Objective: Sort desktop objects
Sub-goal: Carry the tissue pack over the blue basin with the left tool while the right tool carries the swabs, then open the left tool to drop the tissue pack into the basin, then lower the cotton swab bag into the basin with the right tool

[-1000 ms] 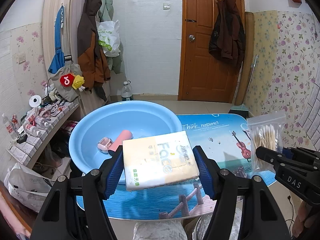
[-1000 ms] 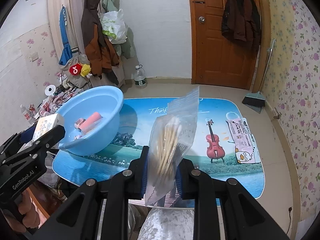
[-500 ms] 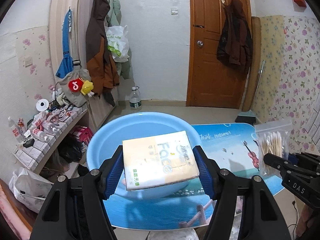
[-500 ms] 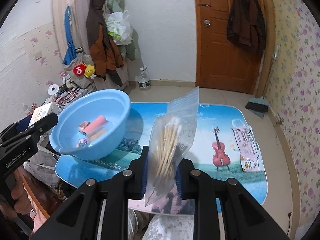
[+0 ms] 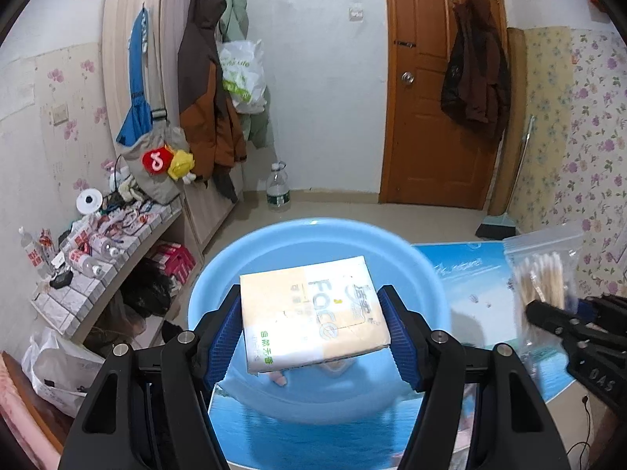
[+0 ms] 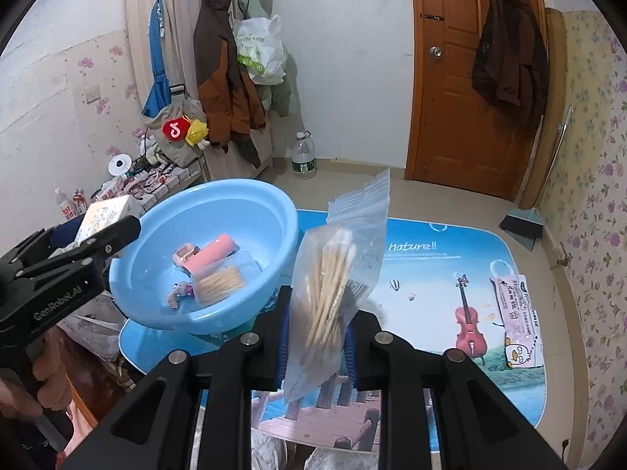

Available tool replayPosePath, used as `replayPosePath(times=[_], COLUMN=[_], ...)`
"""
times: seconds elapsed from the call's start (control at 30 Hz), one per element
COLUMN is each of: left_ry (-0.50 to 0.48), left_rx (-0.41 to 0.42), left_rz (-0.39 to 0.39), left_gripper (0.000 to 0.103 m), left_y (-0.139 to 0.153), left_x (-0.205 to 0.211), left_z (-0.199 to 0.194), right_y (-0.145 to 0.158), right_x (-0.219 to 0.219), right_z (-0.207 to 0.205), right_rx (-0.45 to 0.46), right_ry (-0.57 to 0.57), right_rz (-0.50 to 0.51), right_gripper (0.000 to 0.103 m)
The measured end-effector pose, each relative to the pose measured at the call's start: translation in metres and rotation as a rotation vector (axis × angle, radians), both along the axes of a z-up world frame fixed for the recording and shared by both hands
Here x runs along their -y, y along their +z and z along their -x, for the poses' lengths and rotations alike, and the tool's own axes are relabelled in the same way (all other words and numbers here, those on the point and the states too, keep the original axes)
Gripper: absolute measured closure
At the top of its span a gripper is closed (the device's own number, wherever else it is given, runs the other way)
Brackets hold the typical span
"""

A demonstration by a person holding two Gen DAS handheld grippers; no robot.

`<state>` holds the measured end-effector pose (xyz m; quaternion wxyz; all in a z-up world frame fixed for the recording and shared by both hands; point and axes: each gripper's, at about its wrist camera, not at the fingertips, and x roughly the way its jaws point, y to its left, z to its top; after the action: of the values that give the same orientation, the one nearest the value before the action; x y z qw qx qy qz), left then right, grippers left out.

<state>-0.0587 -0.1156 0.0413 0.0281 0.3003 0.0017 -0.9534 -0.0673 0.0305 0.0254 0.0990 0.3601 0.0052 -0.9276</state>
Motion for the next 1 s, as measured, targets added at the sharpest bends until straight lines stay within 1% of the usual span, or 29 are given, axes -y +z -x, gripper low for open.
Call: replayPosePath(times=[0.33, 0.57, 0.7, 0.77, 0.83, 0.93, 1.0], left_ry=[0.007, 0.012, 0.022, 0.028, 0.028, 0.02, 0.011], left_rx=[0.068, 0.098, 0.113, 0.114, 0.105, 0.094, 0.079], left_rz=[-0.01, -0.024, -0.049, -0.05, -0.048, -0.043, -0.024], left_gripper=[0.038, 0.037, 0.035, 0.029, 0.025, 0.014, 0.014], left_y=[-0.032, -0.045, -0.049, -0.049, -0.047, -0.042, -0.039], left_x=[0.013, 0.018, 0.023, 0.025, 0.026, 0.025, 0.022], left_z=[0.029, 0.038, 0.038, 0.037, 0.035, 0.033, 0.029], right_y=[-0.014, -0.022, -0.025, -0.027, -0.028, -0.029, -0.029], right_x=[0.022, 0.03, 0.031, 0.032, 0.032, 0.033, 0.033], right_z=[0.029, 0.036, 0.039, 0.039, 0.038, 0.038, 0.036], right_rx=[0.026, 0.039, 0.048, 0.051, 0.052, 0.052, 0.052], right_ry=[0.028, 0.039, 0.041, 0.04, 0.04, 0.039, 0.039], right_rz=[-0.016, -0.017, -0.017, -0.017, -0.016, -0.016, -0.016], right_gripper=[0.079, 0.079, 0.079, 0.079, 0.079, 0.079, 0.079])
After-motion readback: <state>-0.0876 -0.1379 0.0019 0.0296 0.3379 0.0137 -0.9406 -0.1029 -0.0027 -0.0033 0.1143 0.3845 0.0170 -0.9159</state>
